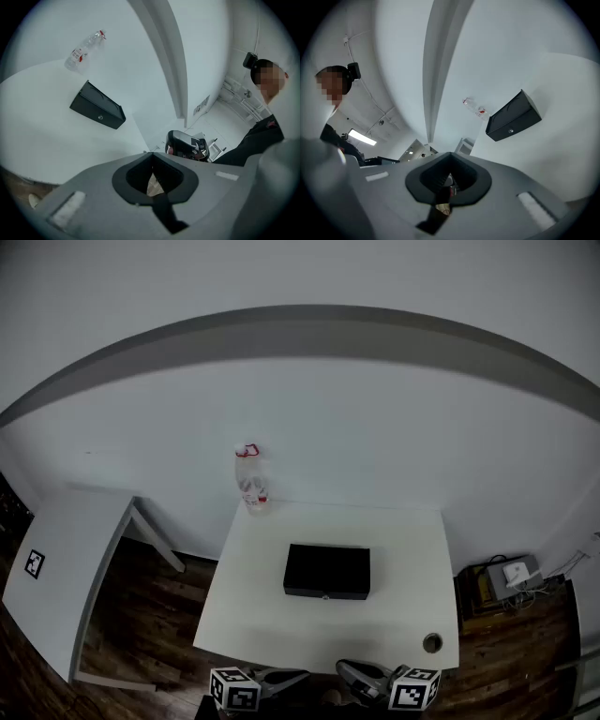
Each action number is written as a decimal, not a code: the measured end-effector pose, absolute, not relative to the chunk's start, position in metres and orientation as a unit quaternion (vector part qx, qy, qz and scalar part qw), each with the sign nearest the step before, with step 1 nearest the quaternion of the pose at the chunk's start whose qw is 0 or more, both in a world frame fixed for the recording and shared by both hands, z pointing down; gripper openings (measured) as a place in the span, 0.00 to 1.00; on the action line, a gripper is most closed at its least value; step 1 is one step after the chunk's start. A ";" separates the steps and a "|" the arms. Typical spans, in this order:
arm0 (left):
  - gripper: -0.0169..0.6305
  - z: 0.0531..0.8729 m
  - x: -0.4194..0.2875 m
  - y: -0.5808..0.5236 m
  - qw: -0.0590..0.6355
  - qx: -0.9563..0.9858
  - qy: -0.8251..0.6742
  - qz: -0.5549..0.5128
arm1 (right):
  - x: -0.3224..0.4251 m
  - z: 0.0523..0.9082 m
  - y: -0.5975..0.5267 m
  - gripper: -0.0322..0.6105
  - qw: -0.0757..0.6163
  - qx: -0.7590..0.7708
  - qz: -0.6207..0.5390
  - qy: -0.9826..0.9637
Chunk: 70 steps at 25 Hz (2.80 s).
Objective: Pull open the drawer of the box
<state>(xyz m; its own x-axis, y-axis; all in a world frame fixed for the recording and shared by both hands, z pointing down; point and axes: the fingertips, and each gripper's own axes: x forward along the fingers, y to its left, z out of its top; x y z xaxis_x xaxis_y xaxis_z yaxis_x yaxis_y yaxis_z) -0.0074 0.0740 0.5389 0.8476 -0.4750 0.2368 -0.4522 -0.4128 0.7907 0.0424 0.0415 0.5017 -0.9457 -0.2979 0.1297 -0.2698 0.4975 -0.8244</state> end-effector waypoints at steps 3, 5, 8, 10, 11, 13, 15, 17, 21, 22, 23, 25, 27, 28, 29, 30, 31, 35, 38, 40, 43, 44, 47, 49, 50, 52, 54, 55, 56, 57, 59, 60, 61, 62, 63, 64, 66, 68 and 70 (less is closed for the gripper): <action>0.04 0.539 -0.010 0.073 0.467 0.840 -0.277 -0.013 | 0.040 0.501 0.040 0.06 0.014 -0.163 -0.472 0.866; 0.04 0.539 -0.010 0.072 0.468 0.839 -0.277 -0.014 | 0.039 0.500 0.039 0.06 0.013 -0.163 -0.471 0.867; 0.04 0.538 -0.010 0.071 0.468 0.839 -0.277 -0.015 | 0.039 0.499 0.038 0.06 0.014 -0.165 -0.472 0.866; 0.04 0.538 -0.010 0.072 0.468 0.839 -0.277 -0.015 | 0.039 0.499 0.040 0.06 0.013 -0.163 -0.471 0.867; 0.04 0.538 -0.010 0.072 0.468 0.839 -0.277 -0.015 | 0.039 0.499 0.040 0.06 0.012 -0.162 -0.470 0.868; 0.04 0.538 -0.010 0.073 0.469 0.839 -0.277 -0.014 | 0.039 0.499 0.040 0.06 0.012 -0.161 -0.470 0.868; 0.04 0.538 -0.010 0.072 0.470 0.838 -0.277 -0.014 | 0.039 0.499 0.039 0.06 0.012 -0.162 -0.472 0.867; 0.04 0.539 -0.010 0.072 0.471 0.837 -0.277 -0.014 | 0.039 0.500 0.038 0.06 0.012 -0.162 -0.475 0.865; 0.04 0.542 -0.013 0.072 0.475 0.835 -0.277 -0.013 | 0.035 0.503 0.037 0.06 0.009 -0.159 -0.480 0.863; 0.04 0.544 -0.013 0.071 0.476 0.835 -0.276 -0.015 | 0.034 0.503 0.037 0.06 0.008 -0.158 -0.482 0.862; 0.04 0.546 -0.014 0.071 0.477 0.835 -0.275 -0.019 | 0.033 0.504 0.036 0.06 0.009 -0.157 -0.483 0.861; 0.04 0.548 -0.014 0.071 0.479 0.834 -0.274 -0.024 | 0.032 0.503 0.034 0.06 0.012 -0.158 -0.487 0.859; 0.04 0.548 -0.016 0.069 0.480 0.833 -0.275 -0.025 | 0.032 0.504 0.032 0.06 0.013 -0.160 -0.491 0.856; 0.04 0.548 -0.016 0.069 0.481 0.832 -0.276 -0.025 | 0.032 0.505 0.031 0.06 0.012 -0.162 -0.493 0.855; 0.04 0.548 -0.016 0.068 0.481 0.831 -0.277 -0.026 | 0.031 0.506 0.030 0.06 0.010 -0.163 -0.495 0.853; 0.04 0.548 -0.017 0.068 0.482 0.831 -0.278 -0.027 | 0.032 0.508 0.029 0.06 0.008 -0.165 -0.497 0.852; 0.04 0.548 -0.018 0.066 0.482 0.830 -0.279 -0.027 | 0.033 0.510 0.027 0.06 0.007 -0.169 -0.498 0.851; 0.04 0.560 -0.037 0.053 0.453 0.835 -0.312 0.015 | 0.036 0.523 0.016 0.09 0.001 -0.187 -0.498 0.847; 0.04 0.572 -0.064 0.031 0.386 0.848 -0.347 0.108 | 0.032 0.538 0.007 0.12 -0.016 -0.202 -0.498 0.843; 0.04 0.572 -0.081 0.013 0.342 0.853 -0.360 0.160 | 0.028 0.548 0.000 0.12 -0.024 -0.213 -0.499 0.840; 0.04 0.570 -0.101 -0.019 0.299 0.856 -0.371 0.202 | 0.019 0.560 -0.015 0.12 -0.038 -0.233 -0.490 0.839; 0.04 0.572 -0.106 -0.030 0.286 0.856 -0.373 0.215 | 0.016 0.565 -0.021 0.12 -0.045 -0.243 -0.485 0.839; 0.04 0.574 -0.113 -0.064 0.240 0.859 -0.370 0.260 | 0.013 0.587 -0.042 0.16 -0.069 -0.279 -0.478 0.830; 0.04 0.579 -0.116 -0.089 0.208 0.858 -0.364 0.297 | 0.012 0.605 -0.057 0.17 -0.086 -0.303 -0.482 0.818; 0.04 0.582 -0.116 -0.101 0.195 0.857 -0.359 0.313 | 0.012 0.614 -0.065 0.18 -0.094 -0.314 -0.484 0.811; 0.04 0.587 -0.113 -0.123 0.181 0.855 -0.348 0.338 | 0.011 0.629 -0.079 0.18 -0.108 -0.334 -0.489 0.798; 0.04 0.593 -0.113 -0.144 0.164 0.853 -0.343 0.358 | 0.008 0.641 -0.090 0.20 -0.119 -0.348 -0.494 0.787; 0.04 0.596 -0.113 -0.153 0.154 0.851 -0.341 0.368 | 0.006 0.647 -0.095 0.20 -0.126 -0.354 -0.496 0.783; 0.04 0.601 -0.112 -0.161 0.148 0.850 -0.337 0.378 | 0.005 0.653 -0.100 0.21 -0.134 -0.360 -0.497 0.778; 0.04 0.606 -0.111 -0.167 0.143 0.848 -0.333 0.387 | 0.004 0.659 -0.104 0.21 -0.141 -0.366 -0.498 0.774; 0.04 0.616 -0.109 -0.177 0.137 0.843 -0.324 0.406 | 0.004 0.668 -0.111 0.21 -0.149 -0.376 -0.502 0.765; 0.04 0.621 -0.108 -0.181 0.134 0.840 -0.320 0.416 | 0.004 0.671 -0.114 0.21 -0.151 -0.380 -0.505 0.760; 0.04 0.625 -0.109 -0.184 0.131 0.838 -0.318 0.425 | 0.003 0.674 -0.117 0.21 -0.152 -0.383 -0.508 0.756; 0.04 0.629 -0.108 -0.187 0.128 0.835 -0.316 0.431 | 0.002 0.677 -0.119 0.21 -0.154 -0.385 -0.510 0.753; 0.04 0.632 -0.108 -0.189 0.128 0.834 -0.316 0.435 | 0.002 0.679 -0.121 0.22 -0.157 -0.387 -0.512 0.751; 0.04 0.634 -0.108 -0.191 0.130 0.833 -0.315 0.436 | 0.001 0.681 -0.124 0.22 -0.160 -0.389 -0.512 0.749; 0.04 0.639 -0.106 -0.193 0.132 0.832 -0.313 0.439 | -0.001 0.684 -0.128 0.22 -0.164 -0.393 -0.511 0.747; 0.04 0.642 -0.104 -0.194 0.129 0.831 -0.309 0.444 | -0.002 0.685 -0.131 0.22 -0.165 -0.392 -0.513 0.745; 0.04 0.645 -0.101 -0.192 0.128 0.830 -0.299 0.453 | -0.003 0.685 -0.134 0.23 -0.164 -0.390 -0.515 0.745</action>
<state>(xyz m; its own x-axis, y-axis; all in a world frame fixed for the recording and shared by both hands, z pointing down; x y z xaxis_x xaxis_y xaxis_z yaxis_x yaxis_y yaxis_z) -0.1010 -0.1923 0.6446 0.4115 -0.3809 0.8280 -0.6119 -0.7888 -0.0587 -0.0028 -0.1337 0.6852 -0.6421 -0.4121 0.6465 -0.7503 0.1645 -0.6403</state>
